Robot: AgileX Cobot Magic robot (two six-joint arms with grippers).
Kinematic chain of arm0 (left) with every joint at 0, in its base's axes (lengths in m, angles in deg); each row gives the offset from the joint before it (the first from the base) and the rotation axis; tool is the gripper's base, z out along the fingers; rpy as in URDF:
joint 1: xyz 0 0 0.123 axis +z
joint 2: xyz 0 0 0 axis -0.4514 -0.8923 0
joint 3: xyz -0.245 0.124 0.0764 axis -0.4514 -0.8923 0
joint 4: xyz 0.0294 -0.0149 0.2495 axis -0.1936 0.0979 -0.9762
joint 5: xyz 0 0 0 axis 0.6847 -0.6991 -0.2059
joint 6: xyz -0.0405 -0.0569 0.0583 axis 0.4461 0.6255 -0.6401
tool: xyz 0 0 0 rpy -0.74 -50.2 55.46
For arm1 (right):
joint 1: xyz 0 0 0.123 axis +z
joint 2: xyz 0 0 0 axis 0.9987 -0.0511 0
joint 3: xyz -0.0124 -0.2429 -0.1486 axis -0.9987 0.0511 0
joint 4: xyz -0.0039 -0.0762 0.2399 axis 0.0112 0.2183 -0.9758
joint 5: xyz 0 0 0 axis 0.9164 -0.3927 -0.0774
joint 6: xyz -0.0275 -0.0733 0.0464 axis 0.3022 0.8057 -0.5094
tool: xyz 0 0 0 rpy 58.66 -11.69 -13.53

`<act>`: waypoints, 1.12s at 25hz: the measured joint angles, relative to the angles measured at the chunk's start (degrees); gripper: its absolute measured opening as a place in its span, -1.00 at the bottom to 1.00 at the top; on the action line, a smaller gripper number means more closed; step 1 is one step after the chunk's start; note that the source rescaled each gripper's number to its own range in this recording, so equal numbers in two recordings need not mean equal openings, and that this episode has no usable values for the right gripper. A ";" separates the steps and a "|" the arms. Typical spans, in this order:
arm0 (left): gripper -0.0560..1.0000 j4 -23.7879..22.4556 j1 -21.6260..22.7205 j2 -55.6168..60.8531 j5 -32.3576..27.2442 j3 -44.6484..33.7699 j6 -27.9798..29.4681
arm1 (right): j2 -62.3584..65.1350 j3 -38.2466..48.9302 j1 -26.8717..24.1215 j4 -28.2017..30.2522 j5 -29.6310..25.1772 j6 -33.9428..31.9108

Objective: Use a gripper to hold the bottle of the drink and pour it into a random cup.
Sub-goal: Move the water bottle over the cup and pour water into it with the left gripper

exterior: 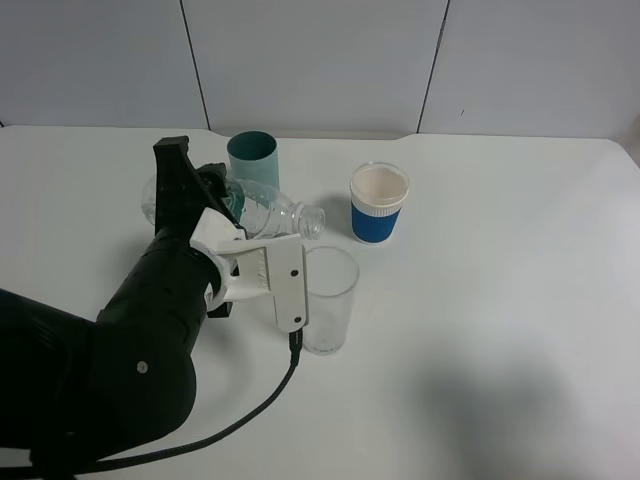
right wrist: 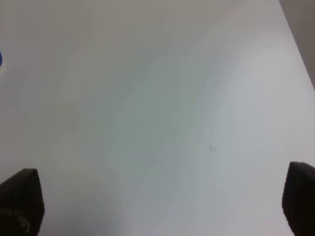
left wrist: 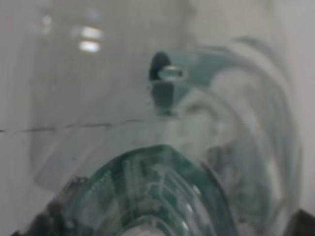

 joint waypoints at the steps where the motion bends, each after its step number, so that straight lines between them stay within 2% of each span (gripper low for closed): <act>1: -0.89 0.00 0.00 0.00 -0.94 0.00 -0.37 | 0.00 0.00 0.00 0.00 0.00 0.00; 6: -0.89 0.00 0.00 0.00 -4.22 0.00 -2.40 | 0.00 0.00 0.00 0.00 0.00 0.00; 28: -0.89 0.00 0.00 0.00 -4.48 0.00 -9.11 | 0.00 0.00 0.00 0.00 0.00 0.00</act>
